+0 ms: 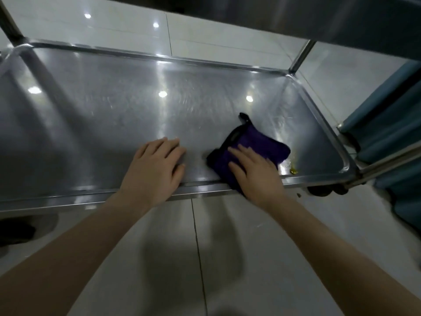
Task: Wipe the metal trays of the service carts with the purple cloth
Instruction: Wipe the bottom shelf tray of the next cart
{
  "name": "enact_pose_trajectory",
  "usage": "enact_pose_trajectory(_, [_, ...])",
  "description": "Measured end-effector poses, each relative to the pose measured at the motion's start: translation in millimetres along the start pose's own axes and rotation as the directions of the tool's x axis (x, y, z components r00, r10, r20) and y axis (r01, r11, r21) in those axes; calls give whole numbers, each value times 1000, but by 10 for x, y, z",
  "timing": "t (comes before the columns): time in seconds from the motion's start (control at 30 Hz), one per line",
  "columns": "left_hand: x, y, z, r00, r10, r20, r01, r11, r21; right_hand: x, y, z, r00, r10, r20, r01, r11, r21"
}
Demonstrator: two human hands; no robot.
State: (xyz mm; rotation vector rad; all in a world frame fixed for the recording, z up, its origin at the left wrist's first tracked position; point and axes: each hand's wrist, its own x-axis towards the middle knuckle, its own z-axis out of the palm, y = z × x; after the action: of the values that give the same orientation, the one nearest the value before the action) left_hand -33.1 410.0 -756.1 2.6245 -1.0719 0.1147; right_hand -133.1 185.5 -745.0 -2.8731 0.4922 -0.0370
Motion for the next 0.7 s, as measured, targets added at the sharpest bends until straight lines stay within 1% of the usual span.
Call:
enact_pose_trajectory(0.13, [-5, -3, 29, 1000, -10, 5, 9, 1000, 21, 1002, -12, -30, 989, 145, -20, -144, 988, 62])
enact_pose_trajectory(0.2, [1, -6, 26, 1000, -19, 8, 19, 1000, 20, 1220, -77, 8, 980, 199, -25, -197, 977, 83])
enact_pose_trajectory(0.23, [4, -9, 23, 1000, -21, 16, 21, 1000, 16, 1215, -108, 46, 979, 201, -27, -199, 976, 85])
enact_pose_trajectory(0.3, [11, -18, 21, 999, -19, 38, 18, 1000, 12, 987, -133, 69, 990, 139, -31, -136, 987, 84])
enact_pose_trajectory(0.4, [22, -13, -2, 998, -29, 58, 29, 1000, 9, 302, -49, 50, 1000, 0, 9, 0, 998, 69])
enact_pose_trajectory(0.47, [25, -1, -6, 997, -33, 71, 32, 999, 11, -243, 3, 0, 998, -55, -16, 56, 997, 55])
enact_pose_trajectory(0.53, [23, 6, -6, 997, -30, 74, 29, 1000, 10, -595, 34, -22, 996, -77, -50, 81, 994, 68])
enact_pose_trajectory(0.6, [25, 18, -14, 997, -32, 71, 31, 999, 14, -548, 115, -57, 995, -83, -58, 87, 994, 65])
enact_pose_trajectory(0.7, [32, 30, -9, 998, -27, 56, 26, 1000, 15, 140, 335, -120, 1000, -29, 1, 29, 997, 70])
